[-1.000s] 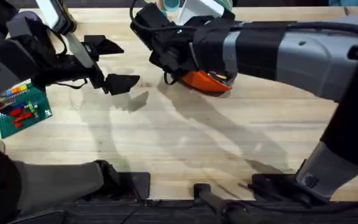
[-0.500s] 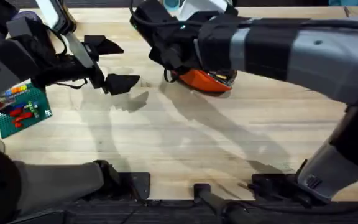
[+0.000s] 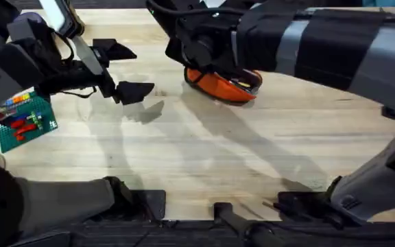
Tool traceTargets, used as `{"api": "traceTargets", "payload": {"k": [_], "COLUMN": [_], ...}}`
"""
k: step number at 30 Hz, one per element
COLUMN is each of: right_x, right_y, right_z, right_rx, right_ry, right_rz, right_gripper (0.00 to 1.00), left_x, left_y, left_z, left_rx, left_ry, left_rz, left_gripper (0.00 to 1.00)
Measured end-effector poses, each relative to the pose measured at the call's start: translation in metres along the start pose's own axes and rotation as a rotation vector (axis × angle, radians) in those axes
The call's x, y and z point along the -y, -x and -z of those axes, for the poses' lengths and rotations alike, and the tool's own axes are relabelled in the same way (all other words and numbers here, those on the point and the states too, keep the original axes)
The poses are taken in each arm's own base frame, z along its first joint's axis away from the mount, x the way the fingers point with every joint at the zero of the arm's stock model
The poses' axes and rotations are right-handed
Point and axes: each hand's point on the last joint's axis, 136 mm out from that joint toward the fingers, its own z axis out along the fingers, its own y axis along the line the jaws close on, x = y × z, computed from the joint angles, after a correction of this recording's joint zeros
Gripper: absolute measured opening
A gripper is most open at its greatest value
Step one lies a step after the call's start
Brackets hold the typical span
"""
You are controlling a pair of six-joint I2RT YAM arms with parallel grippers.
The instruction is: Unzip the bag, pick up the pens from the table one at a time and place them inside, then zip the bag closed.
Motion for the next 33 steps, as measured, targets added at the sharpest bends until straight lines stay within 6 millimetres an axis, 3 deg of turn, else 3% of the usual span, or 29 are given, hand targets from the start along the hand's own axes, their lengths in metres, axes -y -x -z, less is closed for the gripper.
{"api": "traceTargets", "payload": {"k": [21,33], "right_x": [-0.001,-0.001], "right_y": [-0.001,-0.001], "right_z": [0.000,0.000], "right_rx": [-0.006,-0.006], "right_ry": [0.004,0.004], "right_rz": [0.014,0.034], "right_gripper": [0.031,0.031], "left_x": [-0.001,0.013], "left_y": [0.015,0.014], "left_z": [-0.001,-0.048], "left_rx": [0.082,0.203], "left_ry": [-0.011,-0.173], "left_rz": [-0.040,-0.035], "left_gripper": [0.993,0.993]}}
